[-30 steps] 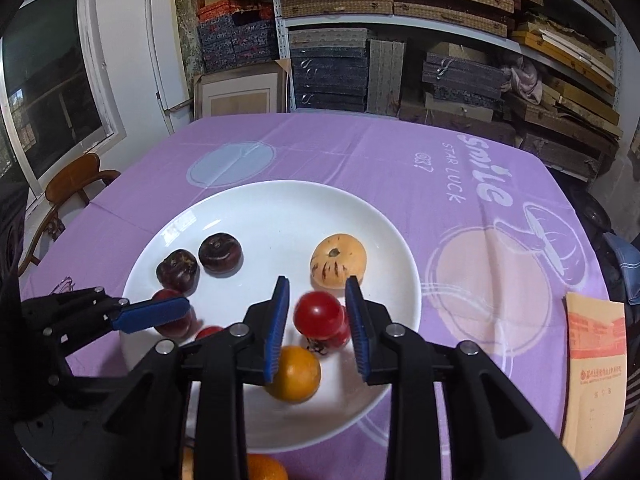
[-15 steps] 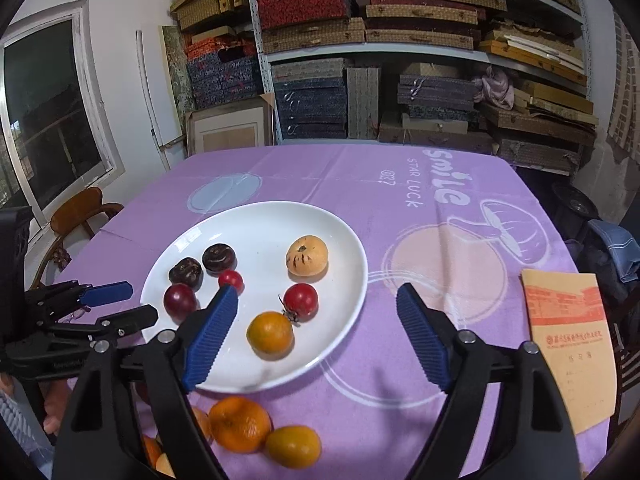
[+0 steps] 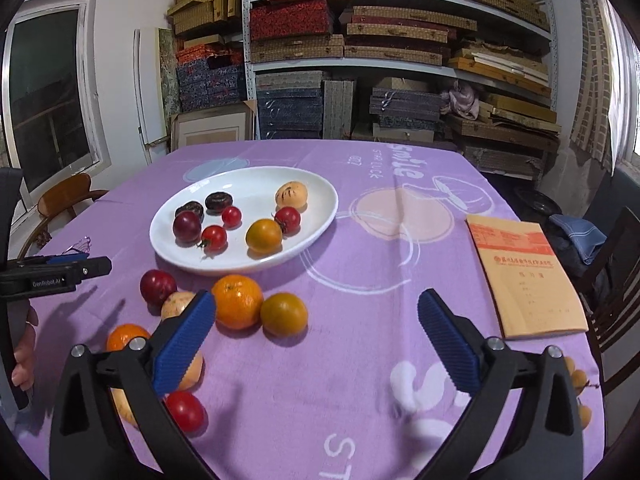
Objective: Organize fruits
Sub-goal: 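Move the left gripper toward the mandarin with a green leaf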
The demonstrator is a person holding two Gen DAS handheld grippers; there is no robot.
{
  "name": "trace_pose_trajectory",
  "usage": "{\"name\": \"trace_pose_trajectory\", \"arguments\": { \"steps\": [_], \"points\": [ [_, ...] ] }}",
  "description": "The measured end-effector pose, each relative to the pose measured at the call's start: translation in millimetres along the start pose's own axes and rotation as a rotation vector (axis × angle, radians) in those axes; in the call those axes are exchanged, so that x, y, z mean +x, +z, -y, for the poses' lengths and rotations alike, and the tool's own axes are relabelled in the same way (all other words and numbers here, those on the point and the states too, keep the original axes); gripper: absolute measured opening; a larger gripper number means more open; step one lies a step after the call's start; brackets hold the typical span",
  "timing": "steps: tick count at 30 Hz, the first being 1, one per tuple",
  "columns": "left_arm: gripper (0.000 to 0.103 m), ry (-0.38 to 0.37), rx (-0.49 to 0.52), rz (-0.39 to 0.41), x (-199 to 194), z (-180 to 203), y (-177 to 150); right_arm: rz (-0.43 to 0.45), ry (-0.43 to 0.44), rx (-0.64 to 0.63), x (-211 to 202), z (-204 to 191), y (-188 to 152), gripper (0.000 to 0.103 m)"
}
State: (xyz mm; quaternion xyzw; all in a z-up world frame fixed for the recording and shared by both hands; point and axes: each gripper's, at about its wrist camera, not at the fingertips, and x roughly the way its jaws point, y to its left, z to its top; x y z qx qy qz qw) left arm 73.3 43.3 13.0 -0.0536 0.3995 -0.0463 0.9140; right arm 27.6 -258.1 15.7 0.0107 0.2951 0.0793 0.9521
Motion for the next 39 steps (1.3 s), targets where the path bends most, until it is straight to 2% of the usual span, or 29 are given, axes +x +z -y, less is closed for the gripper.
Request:
{"name": "trace_pose_trajectory", "arguments": {
  "steps": [5, 10, 14, 20, 23, 26, 31, 36, 39],
  "points": [
    [0.071, -0.021, 0.036, 0.001, -12, 13, -17, -0.023, 0.039, 0.020, -9, -4, -25, 0.099],
    [0.072, -0.062, 0.108, -0.001, -18, 37, -29, -0.009, 0.025, 0.002, -11, -10, -25, 0.099],
    [0.077, -0.091, 0.145, 0.003, -20, 53, -34, -0.020, 0.032, 0.030, -9, -3, -24, 0.099],
    [0.078, -0.078, 0.211, -0.026, -5, 74, -42, -0.022, 0.044, 0.053, -7, 2, -22, 0.099],
    [0.084, -0.069, 0.226, -0.032, 1, 77, -43, -0.016, 0.047, 0.052, -9, 3, -21, 0.099],
    [0.089, -0.066, 0.225, -0.044, 6, 75, -45, -0.016, 0.047, 0.057, -10, 3, -21, 0.099],
    [0.090, -0.025, 0.187, 0.003, -1, 56, -40, -0.012, 0.053, 0.070, -11, 5, -20, 0.099],
    [0.090, 0.000, 0.125, 0.006, -3, 32, -32, -0.018, 0.054, 0.065, -10, 3, -21, 0.099],
    [0.089, -0.064, 0.071, -0.034, 0, 24, -28, -0.021, 0.056, 0.066, -10, 4, -21, 0.099]
  ]
}}
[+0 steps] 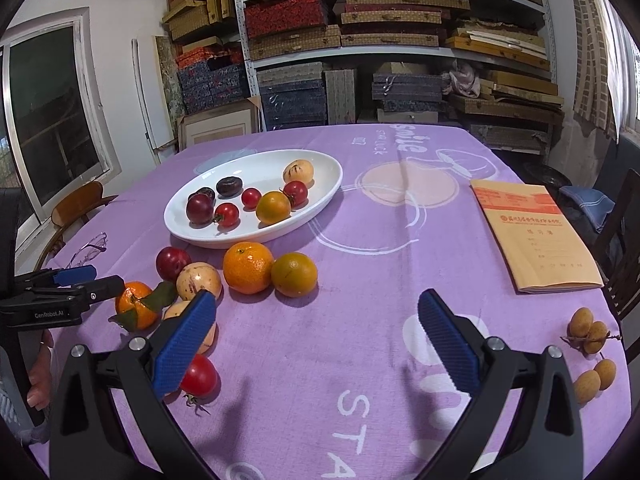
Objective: Organize fruits
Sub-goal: 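Move the left gripper toward the mandarin with a green leaf, then grasp the leafy mandarin with the left gripper and lift it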
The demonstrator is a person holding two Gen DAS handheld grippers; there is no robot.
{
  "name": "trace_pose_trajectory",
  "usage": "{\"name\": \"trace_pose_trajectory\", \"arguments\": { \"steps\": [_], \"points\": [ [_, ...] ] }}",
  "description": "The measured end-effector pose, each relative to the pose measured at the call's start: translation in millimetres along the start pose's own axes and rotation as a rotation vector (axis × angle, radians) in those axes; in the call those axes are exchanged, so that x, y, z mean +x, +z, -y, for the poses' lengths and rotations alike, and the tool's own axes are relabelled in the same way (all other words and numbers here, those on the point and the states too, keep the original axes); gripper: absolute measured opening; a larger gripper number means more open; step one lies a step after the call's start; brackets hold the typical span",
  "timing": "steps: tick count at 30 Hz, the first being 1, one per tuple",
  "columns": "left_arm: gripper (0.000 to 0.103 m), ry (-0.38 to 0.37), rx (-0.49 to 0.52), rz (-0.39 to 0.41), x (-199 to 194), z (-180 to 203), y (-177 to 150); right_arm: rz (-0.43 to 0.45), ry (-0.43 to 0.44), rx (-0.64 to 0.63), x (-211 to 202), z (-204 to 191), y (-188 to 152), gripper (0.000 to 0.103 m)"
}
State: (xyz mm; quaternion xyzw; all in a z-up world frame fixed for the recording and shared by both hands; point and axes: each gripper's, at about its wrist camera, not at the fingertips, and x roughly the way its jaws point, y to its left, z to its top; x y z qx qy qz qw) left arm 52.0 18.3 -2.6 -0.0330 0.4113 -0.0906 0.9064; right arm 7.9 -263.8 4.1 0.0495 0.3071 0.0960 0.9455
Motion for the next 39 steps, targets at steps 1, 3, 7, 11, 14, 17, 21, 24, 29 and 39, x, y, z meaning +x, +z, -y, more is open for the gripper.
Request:
{"name": "trace_pose_trajectory", "arguments": {
  "steps": [1, 3, 7, 11, 14, 17, 21, 24, 29, 39],
  "points": [
    [0.089, -0.028, -0.005, -0.014, 1, 0, 0, -0.002, 0.000, 0.000, 0, 0, 0, 0.099],
    [0.089, -0.039, 0.022, -0.020, 3, 9, 0, -0.003, 0.000, -0.001, 0, -1, 0, 0.099],
    [0.089, -0.031, 0.099, -0.026, 9, 30, -3, -0.004, -0.001, -0.001, 1, -1, 0, 0.099],
    [0.090, -0.032, 0.126, -0.057, 19, 36, -10, 0.002, -0.001, 0.003, 0, 0, 0, 0.099],
    [0.090, 0.012, 0.113, -0.010, 13, 29, -8, 0.005, 0.001, 0.007, 0, 1, 0, 0.099],
    [0.090, -0.006, 0.064, -0.010, 7, 14, -7, 0.006, 0.002, 0.008, 0, 2, 0, 0.099],
    [0.088, -0.039, 0.019, -0.008, -6, 1, -10, 0.008, 0.002, 0.009, -1, 2, 0, 0.099],
    [0.088, -0.070, 0.036, -0.026, -6, 8, -13, 0.006, 0.003, 0.007, 0, 2, 0, 0.099],
    [0.088, -0.040, 0.106, -0.023, 4, 30, -15, 0.008, 0.000, 0.005, -1, 2, 0, 0.099],
    [0.080, -0.063, 0.033, -0.037, 13, 12, -10, 0.004, 0.001, -0.001, -1, 1, 0, 0.099]
  ]
}}
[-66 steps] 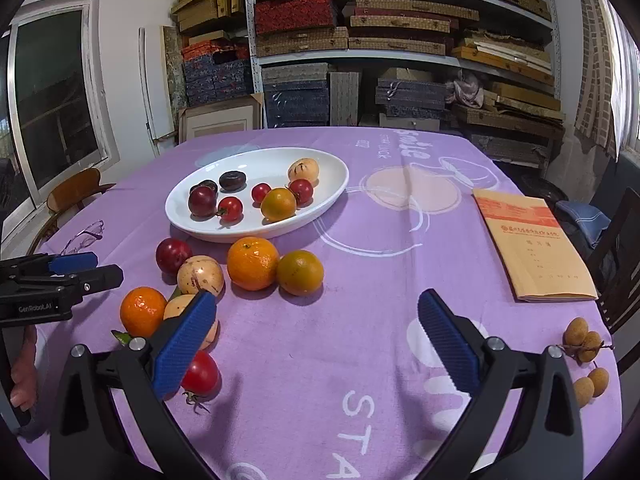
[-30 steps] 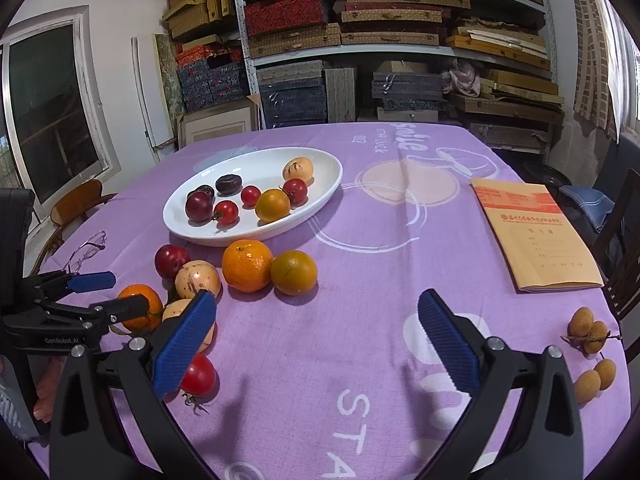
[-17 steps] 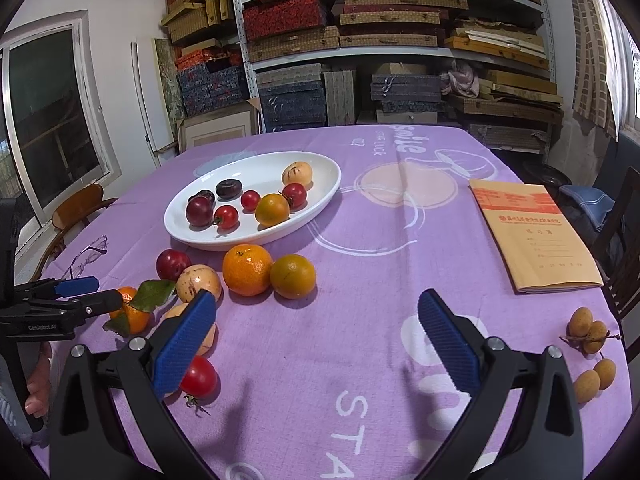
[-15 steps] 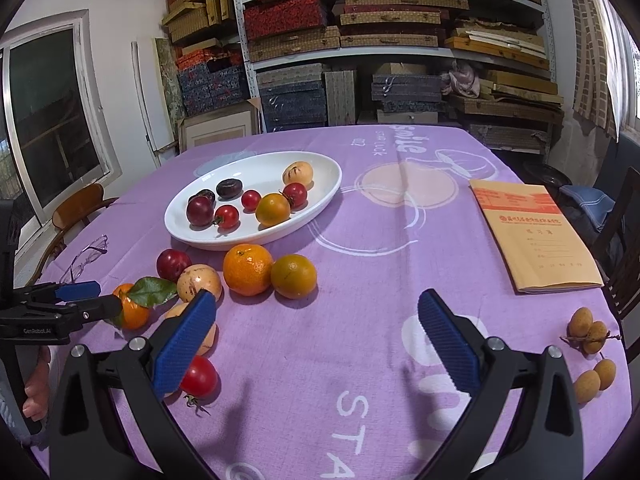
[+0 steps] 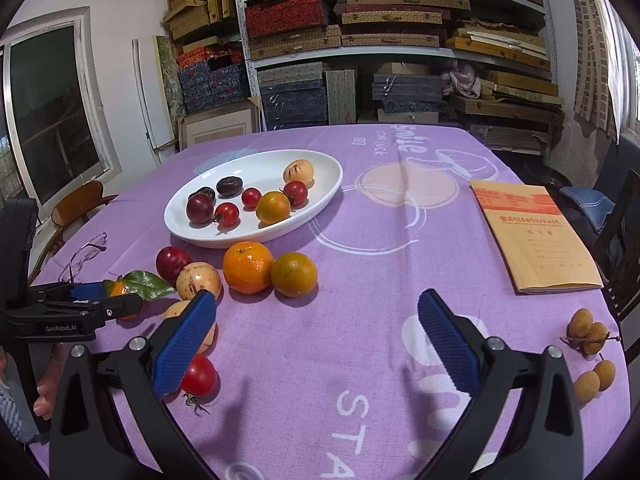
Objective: Organize fruits
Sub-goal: 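Grasp the leafy mandarin with the left gripper and lift it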
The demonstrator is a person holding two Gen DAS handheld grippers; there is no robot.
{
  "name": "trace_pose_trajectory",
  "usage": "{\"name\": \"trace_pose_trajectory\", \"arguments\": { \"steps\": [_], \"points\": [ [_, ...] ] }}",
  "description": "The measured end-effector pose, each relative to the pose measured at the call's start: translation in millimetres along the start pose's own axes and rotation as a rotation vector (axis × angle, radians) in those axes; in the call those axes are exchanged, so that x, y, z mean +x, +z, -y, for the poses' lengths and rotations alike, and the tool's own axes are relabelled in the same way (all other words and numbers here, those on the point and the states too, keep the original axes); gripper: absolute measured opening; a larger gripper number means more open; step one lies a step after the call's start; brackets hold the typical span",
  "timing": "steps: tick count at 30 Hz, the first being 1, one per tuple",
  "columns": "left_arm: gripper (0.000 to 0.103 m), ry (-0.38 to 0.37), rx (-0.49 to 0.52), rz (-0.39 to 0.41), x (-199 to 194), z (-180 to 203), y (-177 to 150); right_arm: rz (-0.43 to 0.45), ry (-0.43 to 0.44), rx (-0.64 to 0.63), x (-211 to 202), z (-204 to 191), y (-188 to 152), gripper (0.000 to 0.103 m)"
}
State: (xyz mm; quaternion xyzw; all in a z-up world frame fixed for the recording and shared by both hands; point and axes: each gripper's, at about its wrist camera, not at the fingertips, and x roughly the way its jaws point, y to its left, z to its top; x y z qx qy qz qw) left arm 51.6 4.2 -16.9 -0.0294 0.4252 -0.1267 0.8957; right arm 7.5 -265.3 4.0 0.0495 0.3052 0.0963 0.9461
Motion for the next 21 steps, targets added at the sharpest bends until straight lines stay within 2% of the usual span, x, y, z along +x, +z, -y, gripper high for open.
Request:
{"name": "trace_pose_trajectory", "arguments": {
  "steps": [1, 3, 8, 21],
  "points": [
    [0.078, 0.003, 0.015, 0.011, -1, 3, -1, 0.001, 0.000, 0.001, 0, 0, 0, 0.099],
    [0.066, 0.005, 0.026, 0.021, -2, 5, -1, 0.000, 0.000, 0.001, 0, 0, 0, 0.099],
    [0.049, -0.020, -0.004, -0.046, 11, -1, -2, -0.002, 0.000, -0.003, 1, -1, -1, 0.099],
    [0.047, 0.010, 0.016, -0.034, 14, 2, -3, -0.007, 0.005, -0.006, 2, -2, -2, 0.099]
  ]
}}
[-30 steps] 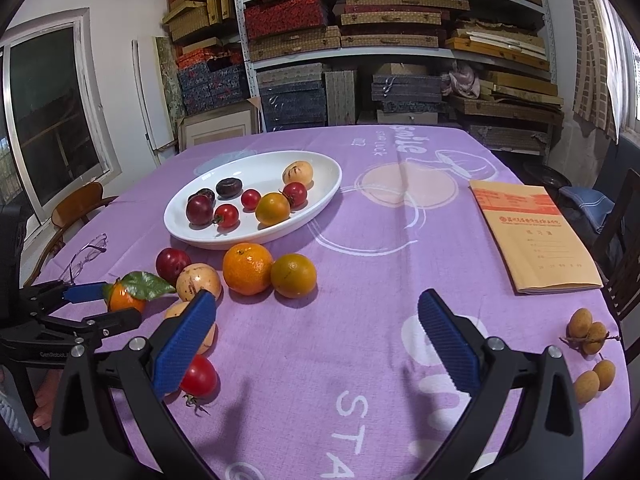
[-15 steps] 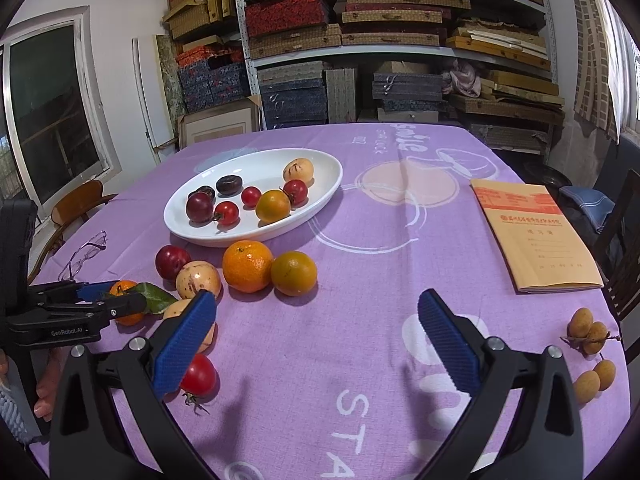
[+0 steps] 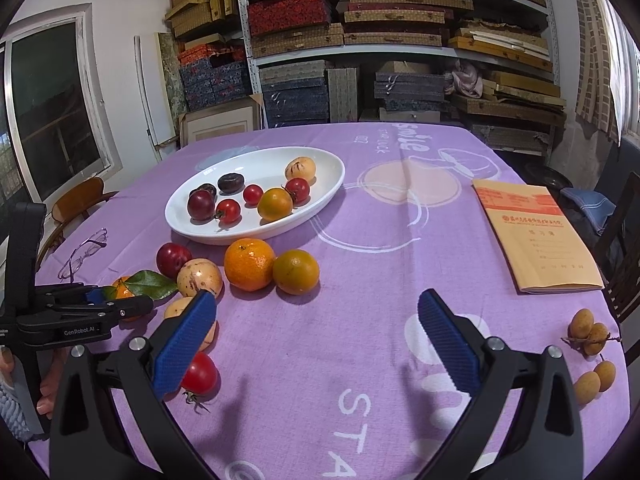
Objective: Organize fruits
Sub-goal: 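Grasp the leafy mandarin with the left gripper and lift it, then hold the mandarin with the left gripper while the right gripper grasps a red tomato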
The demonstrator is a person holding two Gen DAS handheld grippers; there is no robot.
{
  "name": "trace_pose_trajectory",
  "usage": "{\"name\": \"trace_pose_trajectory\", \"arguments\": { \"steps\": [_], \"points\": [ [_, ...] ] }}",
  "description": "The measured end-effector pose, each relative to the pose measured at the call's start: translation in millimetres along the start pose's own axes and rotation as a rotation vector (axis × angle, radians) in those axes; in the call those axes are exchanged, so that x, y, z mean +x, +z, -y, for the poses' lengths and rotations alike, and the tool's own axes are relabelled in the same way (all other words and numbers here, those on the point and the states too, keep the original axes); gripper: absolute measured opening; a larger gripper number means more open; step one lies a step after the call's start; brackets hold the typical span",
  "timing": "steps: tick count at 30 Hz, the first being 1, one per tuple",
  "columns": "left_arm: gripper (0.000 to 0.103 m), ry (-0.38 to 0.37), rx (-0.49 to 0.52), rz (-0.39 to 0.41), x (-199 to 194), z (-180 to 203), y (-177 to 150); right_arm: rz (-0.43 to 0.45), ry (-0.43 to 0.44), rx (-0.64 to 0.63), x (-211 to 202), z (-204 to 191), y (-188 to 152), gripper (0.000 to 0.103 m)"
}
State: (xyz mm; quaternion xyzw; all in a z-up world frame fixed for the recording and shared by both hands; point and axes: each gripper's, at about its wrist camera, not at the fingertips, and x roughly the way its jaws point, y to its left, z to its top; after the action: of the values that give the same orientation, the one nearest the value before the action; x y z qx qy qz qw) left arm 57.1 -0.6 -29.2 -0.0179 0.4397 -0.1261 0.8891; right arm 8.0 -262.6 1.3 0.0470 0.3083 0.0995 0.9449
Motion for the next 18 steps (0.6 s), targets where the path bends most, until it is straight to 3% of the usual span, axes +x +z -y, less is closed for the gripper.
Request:
{"name": "trace_pose_trajectory", "arguments": {
  "steps": [9, 14, 18],
  "points": [
    [0.047, 0.033, -0.038, 0.080, -33, -14, -8, -0.070, 0.046, -0.097, 3, -23, -11, 0.099],
    [0.047, 0.021, -0.058, 0.076, -40, -19, -17, -0.102, 0.007, -0.253, 5, -54, -29, 0.099],
    [0.047, 0.009, -0.044, 0.079, -40, -17, -18, -0.121, 0.009, -0.265, 9, -58, -30, 0.099]
  ]
}}
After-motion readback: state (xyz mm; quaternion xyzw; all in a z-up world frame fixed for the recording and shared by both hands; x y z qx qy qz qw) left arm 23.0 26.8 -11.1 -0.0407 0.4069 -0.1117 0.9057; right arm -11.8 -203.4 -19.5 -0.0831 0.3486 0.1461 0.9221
